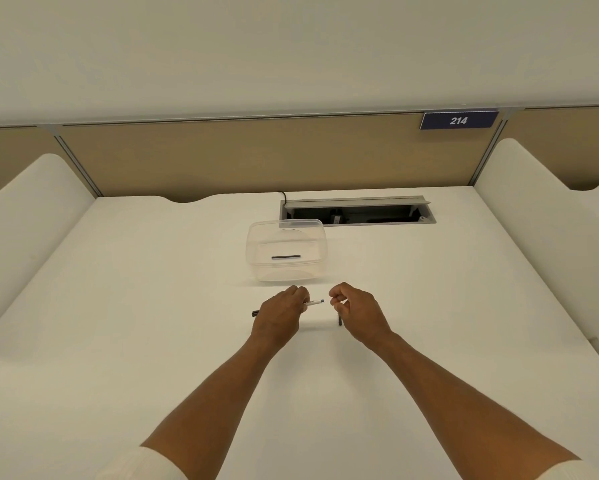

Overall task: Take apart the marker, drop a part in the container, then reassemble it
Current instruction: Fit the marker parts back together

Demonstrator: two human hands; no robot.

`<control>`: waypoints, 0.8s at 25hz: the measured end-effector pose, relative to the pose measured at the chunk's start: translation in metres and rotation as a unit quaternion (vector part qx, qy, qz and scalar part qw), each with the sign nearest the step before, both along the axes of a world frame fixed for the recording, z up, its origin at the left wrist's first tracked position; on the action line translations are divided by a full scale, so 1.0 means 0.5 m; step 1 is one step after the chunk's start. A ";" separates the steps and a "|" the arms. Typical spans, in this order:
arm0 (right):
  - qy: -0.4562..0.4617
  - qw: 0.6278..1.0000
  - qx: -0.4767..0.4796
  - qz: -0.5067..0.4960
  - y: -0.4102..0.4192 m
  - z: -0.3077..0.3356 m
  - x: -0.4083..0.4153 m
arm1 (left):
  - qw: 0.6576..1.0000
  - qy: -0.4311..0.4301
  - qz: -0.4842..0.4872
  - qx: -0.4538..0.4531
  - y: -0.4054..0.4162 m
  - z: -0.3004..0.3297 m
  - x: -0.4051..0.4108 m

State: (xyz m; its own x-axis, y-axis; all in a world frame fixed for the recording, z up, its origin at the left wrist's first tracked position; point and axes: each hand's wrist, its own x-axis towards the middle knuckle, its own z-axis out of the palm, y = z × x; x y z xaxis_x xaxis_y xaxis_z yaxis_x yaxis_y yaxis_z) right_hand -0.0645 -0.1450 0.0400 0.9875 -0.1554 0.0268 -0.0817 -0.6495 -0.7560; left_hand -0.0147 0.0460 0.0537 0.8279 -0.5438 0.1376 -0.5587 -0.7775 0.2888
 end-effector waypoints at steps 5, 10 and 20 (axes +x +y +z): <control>0.054 0.997 -0.037 -0.039 -0.019 -0.020 -0.006 | 0.999 0.032 0.017 -0.009 0.012 -0.011 0.005; 0.109 0.990 -0.072 -0.049 -0.030 -0.041 -0.005 | 0.999 0.039 0.028 -0.017 0.017 -0.017 0.013; 0.204 0.973 -0.085 -0.069 -0.020 -0.062 0.019 | 0.998 0.038 0.041 0.015 0.026 -0.024 0.033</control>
